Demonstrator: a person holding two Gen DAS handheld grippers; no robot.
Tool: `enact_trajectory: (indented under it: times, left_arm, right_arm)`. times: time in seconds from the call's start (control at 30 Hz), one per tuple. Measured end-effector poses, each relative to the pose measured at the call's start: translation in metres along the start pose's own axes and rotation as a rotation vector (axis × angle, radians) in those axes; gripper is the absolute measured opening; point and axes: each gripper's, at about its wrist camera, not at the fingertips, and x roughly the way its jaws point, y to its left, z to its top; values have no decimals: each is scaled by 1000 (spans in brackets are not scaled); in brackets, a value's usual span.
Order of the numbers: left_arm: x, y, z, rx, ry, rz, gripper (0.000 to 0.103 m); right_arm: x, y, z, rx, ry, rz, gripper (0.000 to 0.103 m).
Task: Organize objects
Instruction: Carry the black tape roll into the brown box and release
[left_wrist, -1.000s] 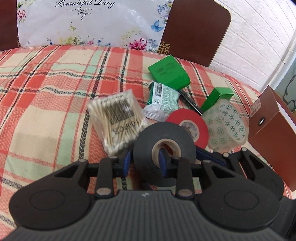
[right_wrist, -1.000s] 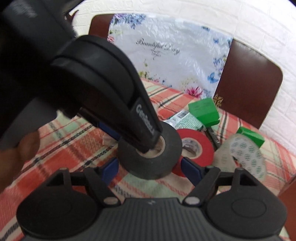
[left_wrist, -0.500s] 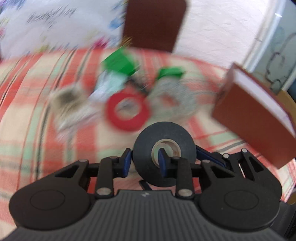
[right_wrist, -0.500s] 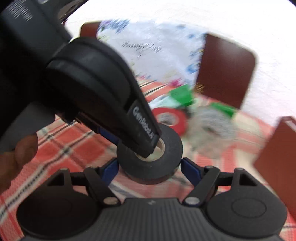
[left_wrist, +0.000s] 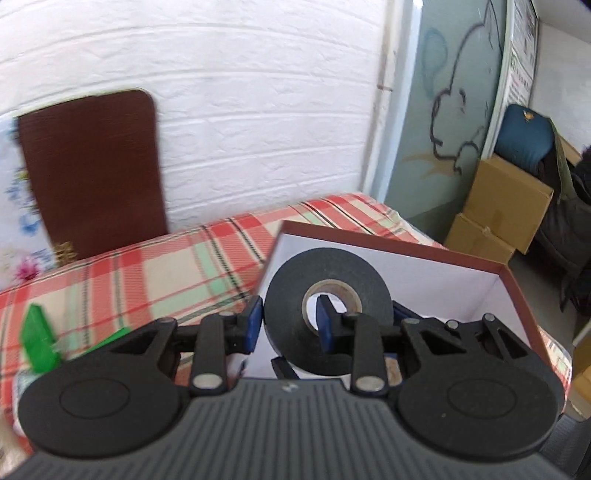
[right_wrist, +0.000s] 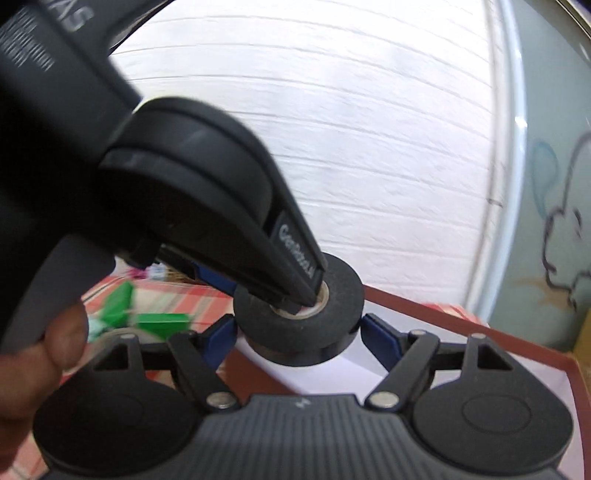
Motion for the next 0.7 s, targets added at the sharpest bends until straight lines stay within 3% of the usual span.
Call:
enact_trajectory:
  times: [0.13, 0.2, 0.37, 0.5, 0.57, 0.7]
  left_arm:
    - [27, -6, 1, -19, 73, -2, 33]
    - [33, -4, 2, -40, 100, -22, 34]
    - [20, -7, 1, -15, 60, -19, 35]
    - [-3, 0, -3, -37, 29, -44, 37]
    - [-19, 9, -8, -59, 13, -59, 37]
    - [-55, 39, -24, -122, -17, -20, 37]
  right_arm:
    - [29, -18, -9, 32, 67, 2, 77]
    - [33, -20, -13, 21, 47, 0, 80]
    - [36, -20, -16, 3, 5, -3, 78]
    - [31, -35, -22, -96, -96, 15, 80]
    - [31, -51, -29, -164, -136, 35, 92]
    - [44, -79, -40, -270, -157, -59, 90]
